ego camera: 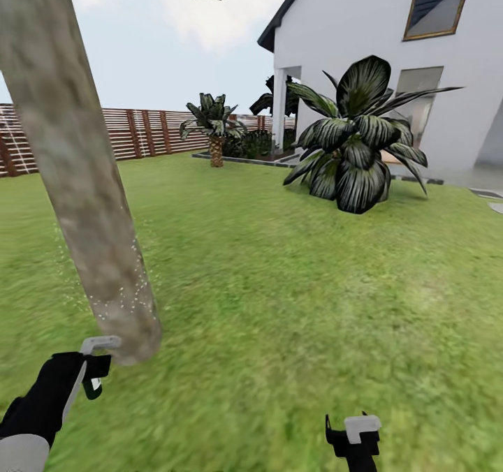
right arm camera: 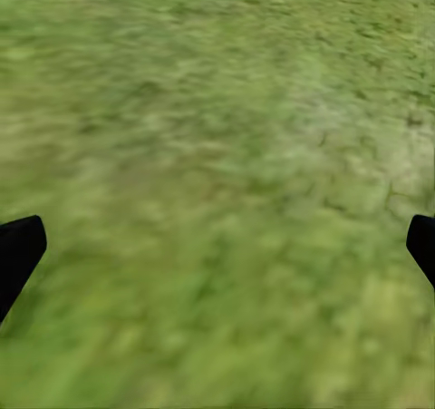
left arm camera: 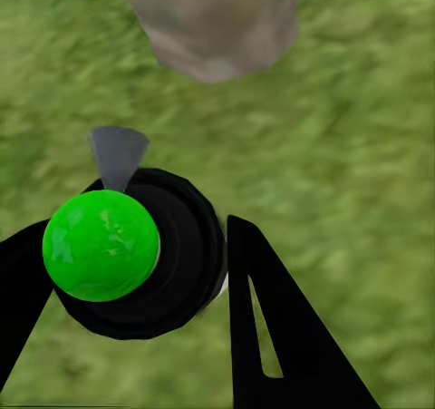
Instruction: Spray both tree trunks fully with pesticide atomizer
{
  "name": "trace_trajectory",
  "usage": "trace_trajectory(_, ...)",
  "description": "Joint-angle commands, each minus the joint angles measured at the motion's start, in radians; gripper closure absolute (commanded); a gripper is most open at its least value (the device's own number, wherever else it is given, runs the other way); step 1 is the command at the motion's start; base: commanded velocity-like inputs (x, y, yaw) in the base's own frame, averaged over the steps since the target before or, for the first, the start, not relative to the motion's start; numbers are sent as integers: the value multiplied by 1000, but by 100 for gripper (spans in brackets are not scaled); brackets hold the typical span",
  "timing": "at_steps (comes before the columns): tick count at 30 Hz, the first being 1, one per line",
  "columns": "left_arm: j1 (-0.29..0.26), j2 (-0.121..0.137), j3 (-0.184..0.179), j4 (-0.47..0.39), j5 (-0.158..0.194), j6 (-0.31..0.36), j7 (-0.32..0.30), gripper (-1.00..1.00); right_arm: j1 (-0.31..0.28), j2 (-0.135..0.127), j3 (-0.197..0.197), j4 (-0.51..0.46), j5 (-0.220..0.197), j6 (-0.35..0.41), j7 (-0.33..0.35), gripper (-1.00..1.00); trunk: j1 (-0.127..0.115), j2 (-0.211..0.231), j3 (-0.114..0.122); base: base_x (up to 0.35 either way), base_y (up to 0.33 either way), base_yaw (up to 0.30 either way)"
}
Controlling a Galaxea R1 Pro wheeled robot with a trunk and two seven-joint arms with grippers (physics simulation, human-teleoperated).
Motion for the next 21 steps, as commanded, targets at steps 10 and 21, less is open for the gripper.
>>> trace_trajectory(10,-86,0,-7,-2,-16,13,77,100,-1,0,1,1,10,0,-10,-100,0,0,-1,0,0,153)
trace_trajectory(21,-162,25,-58,-43,6,107,61,100,-1,-2,1,1,10,1,-10,-100,0,0,-1,0,0,1)
